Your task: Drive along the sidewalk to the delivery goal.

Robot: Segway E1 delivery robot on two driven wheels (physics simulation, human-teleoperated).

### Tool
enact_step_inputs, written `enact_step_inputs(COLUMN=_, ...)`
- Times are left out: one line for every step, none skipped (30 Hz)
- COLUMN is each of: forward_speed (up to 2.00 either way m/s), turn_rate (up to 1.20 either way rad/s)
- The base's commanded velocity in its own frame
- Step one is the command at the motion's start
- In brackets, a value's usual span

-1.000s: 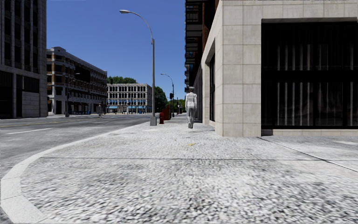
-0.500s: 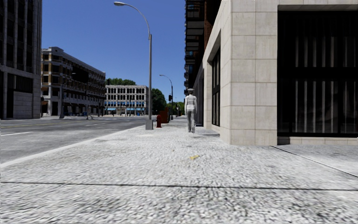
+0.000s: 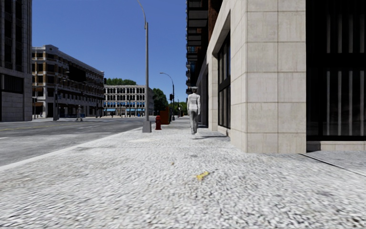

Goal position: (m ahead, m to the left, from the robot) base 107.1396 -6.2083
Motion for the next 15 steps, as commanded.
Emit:
enact_step_inputs(forward_speed=2.0, turn_rate=0.0)
enact_step_inputs(forward_speed=2.0, turn_rate=0.0)
enact_step_inputs(forward_speed=2.0, turn_rate=0.0)
enact_step_inputs(forward_speed=2.0, turn_rate=0.0)
enact_step_inputs(forward_speed=2.0, turn_rate=0.0)
enact_step_inputs(forward_speed=2.0, turn_rate=0.0)
enact_step_inputs(forward_speed=2.0, turn_rate=0.0)
enact_step_inputs(forward_speed=2.0, turn_rate=0.0)
enact_step_inputs(forward_speed=2.0, turn_rate=0.0)
enact_step_inputs(forward_speed=2.0, turn_rate=0.0)
enact_step_inputs(forward_speed=2.0, turn_rate=0.0)
enact_step_inputs(forward_speed=2.0, turn_rate=0.0)
enact_step_inputs(forward_speed=2.0, turn_rate=0.0)
enact_step_inputs(forward_speed=2.0, turn_rate=0.0)
enact_step_inputs(forward_speed=2.0, turn_rate=0.0)
